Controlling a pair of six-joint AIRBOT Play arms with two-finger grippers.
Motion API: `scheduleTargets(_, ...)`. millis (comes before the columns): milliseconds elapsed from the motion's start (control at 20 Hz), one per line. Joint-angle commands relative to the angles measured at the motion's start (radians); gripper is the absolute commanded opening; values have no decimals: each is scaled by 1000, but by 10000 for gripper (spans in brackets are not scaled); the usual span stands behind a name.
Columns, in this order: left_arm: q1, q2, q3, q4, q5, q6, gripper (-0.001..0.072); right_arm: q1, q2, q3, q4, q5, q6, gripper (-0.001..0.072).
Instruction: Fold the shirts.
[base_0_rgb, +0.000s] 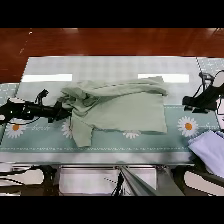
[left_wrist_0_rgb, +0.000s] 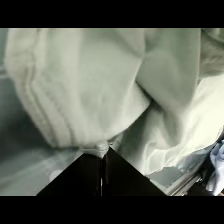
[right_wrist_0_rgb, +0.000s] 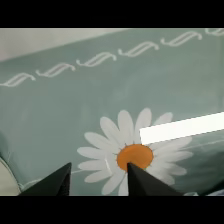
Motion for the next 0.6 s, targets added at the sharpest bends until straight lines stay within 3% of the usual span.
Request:
scheduleTargets(0, 31, 12, 0, -12, -60, 38, 15, -20, 42, -153, -13, -37, 12, 414)
scheduleTargets(150, 43, 16, 0, -11, -74, 38, 15, -6, 82, -240, 93, -89, 0, 416)
scheduleTargets(250, 42, 16, 0, -11, -85, 38, 16, -6, 115, -263, 242, -102, -74, 481)
scheduleTargets(550, 42, 16, 0, -12, -86, 39, 15, -8, 184, -366, 418, -196, -106, 487)
